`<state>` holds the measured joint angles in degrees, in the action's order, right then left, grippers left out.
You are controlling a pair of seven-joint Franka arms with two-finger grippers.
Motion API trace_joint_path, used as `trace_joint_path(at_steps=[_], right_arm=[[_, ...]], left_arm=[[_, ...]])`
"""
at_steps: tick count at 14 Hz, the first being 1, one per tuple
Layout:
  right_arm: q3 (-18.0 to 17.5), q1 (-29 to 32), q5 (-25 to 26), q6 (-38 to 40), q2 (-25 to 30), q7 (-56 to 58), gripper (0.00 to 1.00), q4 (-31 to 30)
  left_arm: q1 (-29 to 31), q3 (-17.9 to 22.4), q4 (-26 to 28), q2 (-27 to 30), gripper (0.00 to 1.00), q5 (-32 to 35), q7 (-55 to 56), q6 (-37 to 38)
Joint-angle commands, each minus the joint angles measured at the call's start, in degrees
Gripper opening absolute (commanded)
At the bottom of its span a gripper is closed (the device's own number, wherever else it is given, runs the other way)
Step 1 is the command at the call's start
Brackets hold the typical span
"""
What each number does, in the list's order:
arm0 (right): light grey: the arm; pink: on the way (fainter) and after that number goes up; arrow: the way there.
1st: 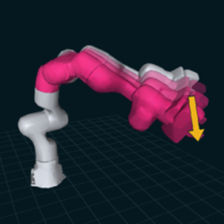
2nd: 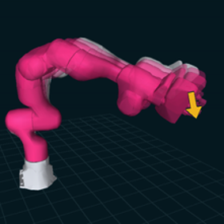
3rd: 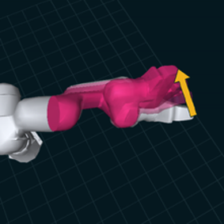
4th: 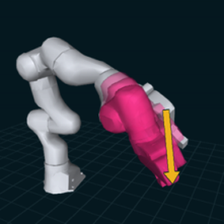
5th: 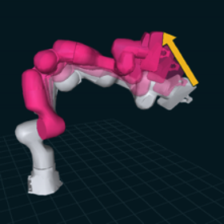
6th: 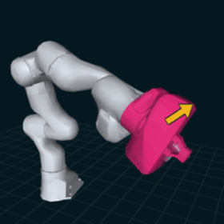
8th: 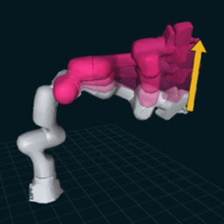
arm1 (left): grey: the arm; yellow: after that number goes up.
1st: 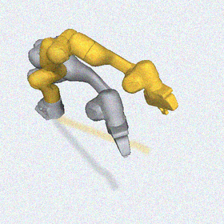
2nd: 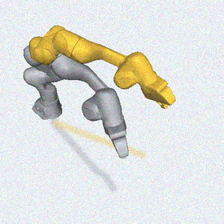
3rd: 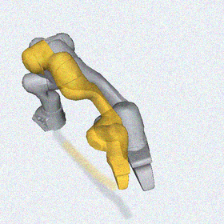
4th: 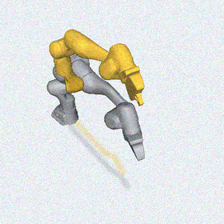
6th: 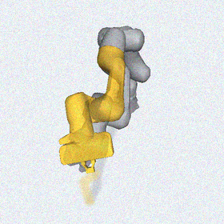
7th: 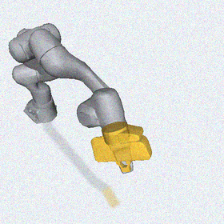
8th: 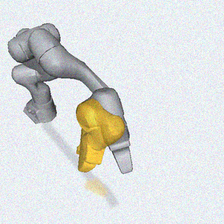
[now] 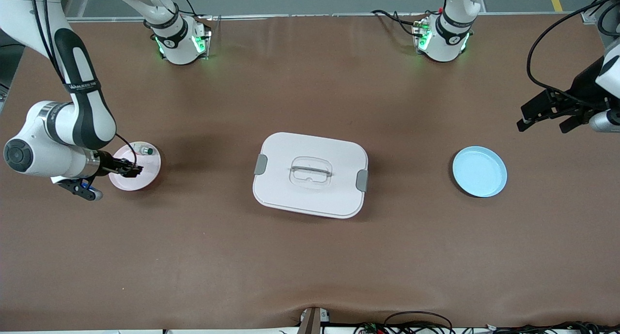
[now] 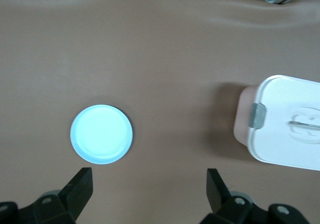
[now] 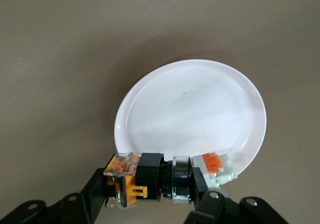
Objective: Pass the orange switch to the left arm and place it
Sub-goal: 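Lift the switch with the right gripper while the left gripper reaches over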
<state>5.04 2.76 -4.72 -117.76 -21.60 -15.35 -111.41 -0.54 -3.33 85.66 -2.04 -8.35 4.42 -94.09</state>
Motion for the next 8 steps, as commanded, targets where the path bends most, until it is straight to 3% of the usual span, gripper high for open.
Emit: trace_joint_path(at_steps=[1, 6, 8], right_arm=[[0.1, -2.0, -2.6, 2.7, 0.6, -3.3, 0.0, 1.7], [0.1, -8.8, -8.4, 6.3, 0.9, -13.7, 0.0, 5.5], [0.1, -11.1, -13.7, 7.6, 0.9, -17.5, 0.0, 7.3]], left_arm=[[0.5, 0.1, -1.7, 0.1, 1.0, -4.6, -0.3, 2.8], [0.7, 0.4, -1.6, 0.5, 1.0, -14.7, -0.3, 6.5], [0.8, 0.6, -1.5, 0.4, 1.0, -18.7, -0.3, 7.4]])
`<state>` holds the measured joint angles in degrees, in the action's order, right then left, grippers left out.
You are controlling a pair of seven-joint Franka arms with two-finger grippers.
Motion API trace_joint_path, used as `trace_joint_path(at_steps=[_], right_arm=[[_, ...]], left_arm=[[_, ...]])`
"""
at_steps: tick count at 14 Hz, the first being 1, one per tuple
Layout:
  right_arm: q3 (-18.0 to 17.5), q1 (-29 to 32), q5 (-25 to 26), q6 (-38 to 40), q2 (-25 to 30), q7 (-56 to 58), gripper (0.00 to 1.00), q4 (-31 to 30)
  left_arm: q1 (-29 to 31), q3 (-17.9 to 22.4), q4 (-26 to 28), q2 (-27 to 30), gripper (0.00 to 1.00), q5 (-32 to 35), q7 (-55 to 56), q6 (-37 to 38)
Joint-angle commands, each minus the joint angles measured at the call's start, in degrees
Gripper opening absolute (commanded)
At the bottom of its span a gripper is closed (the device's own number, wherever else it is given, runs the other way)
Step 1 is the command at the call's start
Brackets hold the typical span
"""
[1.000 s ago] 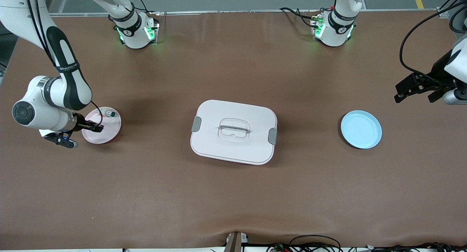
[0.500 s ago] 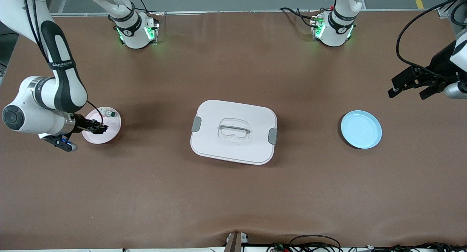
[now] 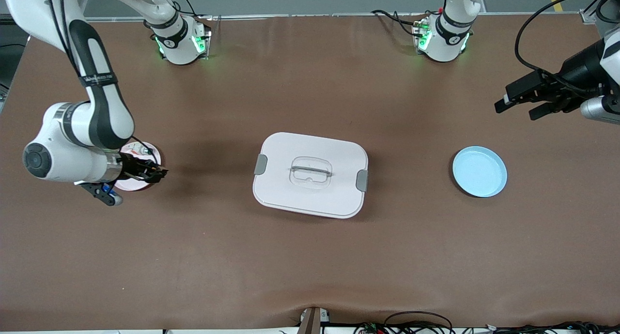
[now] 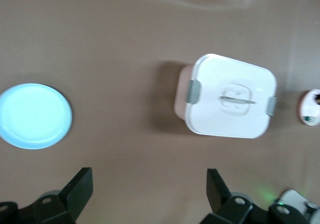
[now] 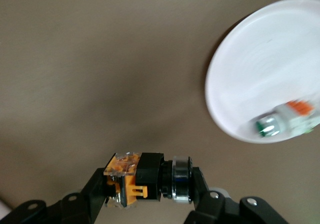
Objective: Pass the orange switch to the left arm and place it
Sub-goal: 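Lift the switch with the right gripper while the left gripper reaches over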
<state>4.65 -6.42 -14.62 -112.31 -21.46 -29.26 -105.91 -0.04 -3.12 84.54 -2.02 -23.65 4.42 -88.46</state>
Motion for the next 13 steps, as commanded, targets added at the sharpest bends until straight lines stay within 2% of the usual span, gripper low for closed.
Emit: trace_joint_path(at_steps=[1, 4, 6, 10, 13], right_arm=[[0.4, -3.1, -5.4, 2.8, 0.7, -5.5, 0.0, 2.6], [0.4, -7.4, -6.8, 3.4, 0.8, -14.9, 0.0, 5.4], [0.4, -10.6, -10.2, 3.6, 0.8, -20.7, 0.0, 7.5], [0.4, -16.5, -13.8, 3.5, 0.6, -32.9, 0.0, 12.7], [0.4, -19.4, -15.1, 3.6, 0.4, -40.3, 0.0, 16.1]], left_arm=[[0.3, 0.4, -0.4, 0.3, 1.0, -5.4, -0.4, 2.3], [0.3, 0.4, 0.3, -0.5, 1.0, -11.6, -0.6, 3.2], [-0.3, 0.0, 0.8, -2.0, 1.0, -16.0, -0.6, 3.6], [-3.6, -0.2, 4.4, -4.0, 1.0, -23.0, -0.4, 3.0], [-6.1, -0.3, 4.8, -7.3, 1.0, -26.5, -0.4, 0.8]])
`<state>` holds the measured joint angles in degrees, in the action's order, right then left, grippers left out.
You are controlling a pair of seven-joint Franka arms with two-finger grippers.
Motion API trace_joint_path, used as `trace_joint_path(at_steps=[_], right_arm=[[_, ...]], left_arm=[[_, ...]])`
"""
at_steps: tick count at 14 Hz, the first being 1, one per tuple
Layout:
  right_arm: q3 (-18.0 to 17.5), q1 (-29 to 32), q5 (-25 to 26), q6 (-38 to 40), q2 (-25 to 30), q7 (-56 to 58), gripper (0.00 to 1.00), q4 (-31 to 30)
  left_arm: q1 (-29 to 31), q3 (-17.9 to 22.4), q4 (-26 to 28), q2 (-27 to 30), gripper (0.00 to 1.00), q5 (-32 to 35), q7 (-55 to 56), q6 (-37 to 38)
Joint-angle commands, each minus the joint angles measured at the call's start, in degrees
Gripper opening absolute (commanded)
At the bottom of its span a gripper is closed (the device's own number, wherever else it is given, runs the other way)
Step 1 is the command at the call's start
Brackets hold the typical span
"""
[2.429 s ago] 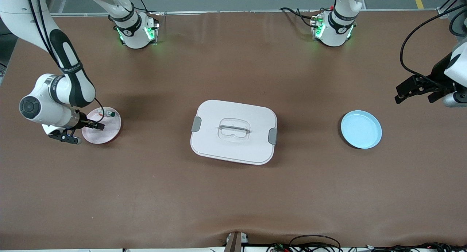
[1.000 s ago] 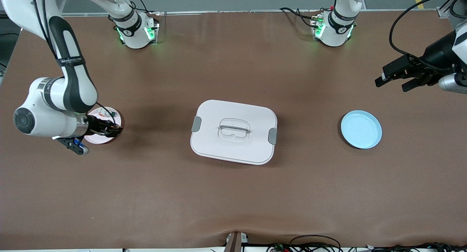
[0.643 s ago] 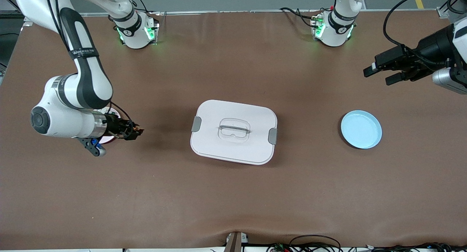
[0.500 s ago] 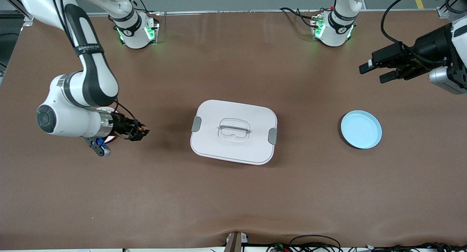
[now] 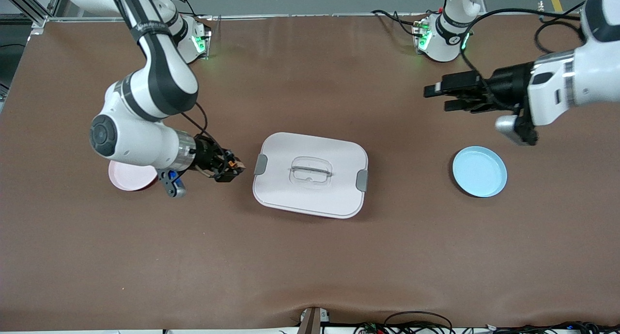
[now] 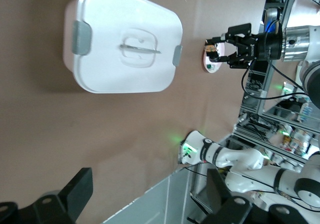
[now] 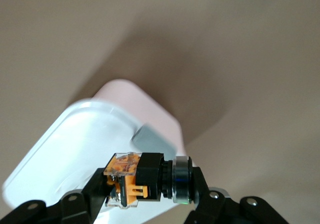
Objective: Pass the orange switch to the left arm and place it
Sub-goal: 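Lift the switch with the right gripper while the left gripper reaches over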
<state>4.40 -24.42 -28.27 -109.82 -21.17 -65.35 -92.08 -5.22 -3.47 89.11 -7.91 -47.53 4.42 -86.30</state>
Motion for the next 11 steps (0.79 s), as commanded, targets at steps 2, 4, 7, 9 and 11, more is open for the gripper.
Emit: trace_joint_path(at_steps=[2, 4, 7, 9, 11], right_arm=[[0.7, -2.9, -2.0, 1.0, 0.0, -7.8, 0.0, 3.6], [0.7, -4.2, -4.0, 1.0, 0.0, -11.7, 0.0, 5.0], [0.7, -5.8, -4.4, 0.6, 0.0, -17.2, 0.0, 5.9], [0.7, -6.8, -4.5, 0.5, -0.1, -21.0, 0.0, 7.3], [0.7, -8.2, -4.7, 0.4, -0.2, -25.2, 0.0, 8.0]], left_arm=[[-3.4, -0.2, 0.3, -2.4, 1.0, -3.9, -0.2, -6.5], [-5.8, -0.2, 0.3, -2.4, 1.0, -3.9, 0.1, -12.7], [-10.4, -0.3, 0.4, -4.1, 1.0, -3.9, 2.7, -24.1], [-13.3, -0.3, 0.6, -5.4, 1.0, -3.9, 5.0, -30.0], [-14.8, -0.7, 1.9, -6.0, 1.0, -4.1, 5.7, -35.0]])
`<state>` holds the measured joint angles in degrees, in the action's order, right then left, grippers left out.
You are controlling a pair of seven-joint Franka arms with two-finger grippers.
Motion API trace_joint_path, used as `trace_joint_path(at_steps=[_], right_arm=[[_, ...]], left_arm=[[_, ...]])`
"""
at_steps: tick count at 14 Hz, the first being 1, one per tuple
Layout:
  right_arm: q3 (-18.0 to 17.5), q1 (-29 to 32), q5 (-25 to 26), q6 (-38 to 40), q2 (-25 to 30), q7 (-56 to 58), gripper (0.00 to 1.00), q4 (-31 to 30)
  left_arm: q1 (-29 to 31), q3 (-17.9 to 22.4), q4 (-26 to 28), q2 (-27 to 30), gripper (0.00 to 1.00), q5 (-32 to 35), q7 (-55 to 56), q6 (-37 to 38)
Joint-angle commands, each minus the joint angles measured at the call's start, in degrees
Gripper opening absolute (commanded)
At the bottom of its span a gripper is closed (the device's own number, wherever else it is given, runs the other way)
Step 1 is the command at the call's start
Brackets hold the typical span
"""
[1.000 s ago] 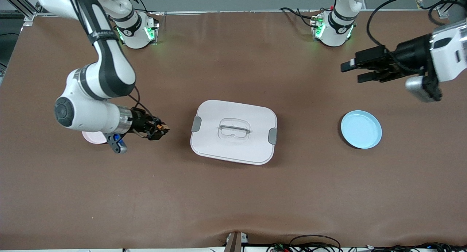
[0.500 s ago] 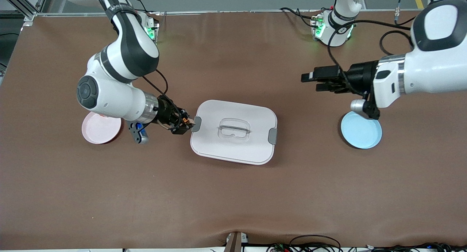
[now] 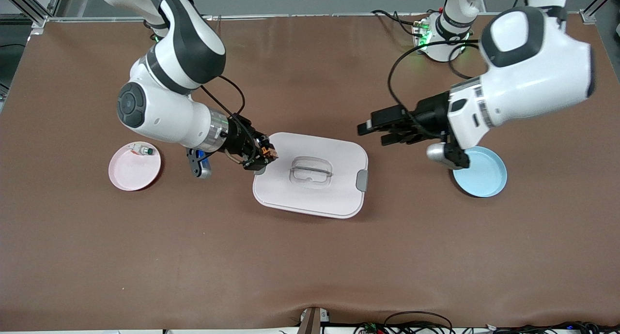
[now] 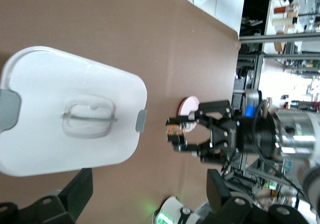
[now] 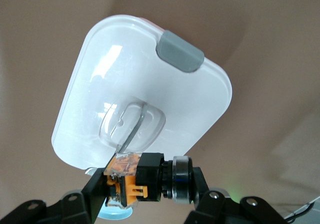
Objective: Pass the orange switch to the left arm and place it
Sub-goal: 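Carry the switch above the box toward the left gripper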
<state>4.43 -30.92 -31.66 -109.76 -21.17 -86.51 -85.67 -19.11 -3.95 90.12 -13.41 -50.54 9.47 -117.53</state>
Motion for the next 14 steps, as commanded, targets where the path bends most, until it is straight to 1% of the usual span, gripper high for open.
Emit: trace_joint_path(at_steps=[1, 4, 6, 8, 11, 14], right_arm=[[0.7, -2.5, -2.2, 0.3, -0.2, -5.9, 0.0, 1.6], [0.8, -3.6, -4.4, 0.1, -0.3, -9.2, 0.0, 3.7], [0.7, -4.4, -4.5, -1.2, -0.9, -11.9, 0.0, 5.3], [0.7, -5.1, -4.5, -4.0, -1.0, -13.5, 0.0, 5.6], [0.7, -5.9, -6.7, -6.7, -1.7, -14.3, 0.0, 6.2], [0.7, -6.8, -7.4, -8.3, -3.0, -15.8, 0.0, 7.8]], left_arm=[[-1.1, -0.4, 0.8, -0.7, 1.0, -1.0, 0.5, -4.5], [-3.1, -0.5, 0.9, -2.1, 1.0, -3.6, 0.8, -9.2], [-3.6, -0.5, 0.9, -2.5, 1.0, -4.3, 0.8, -10.0], [-4.8, -0.5, 0.8, -3.6, 1.0, -4.3, 0.7, -10.6], [-7.3, -0.5, 0.8, -4.3, 1.0, -4.3, 0.7, -13.9], [-8.4, -0.5, 0.8, -5.0, 1.0, -4.3, 0.6, -14.7]])
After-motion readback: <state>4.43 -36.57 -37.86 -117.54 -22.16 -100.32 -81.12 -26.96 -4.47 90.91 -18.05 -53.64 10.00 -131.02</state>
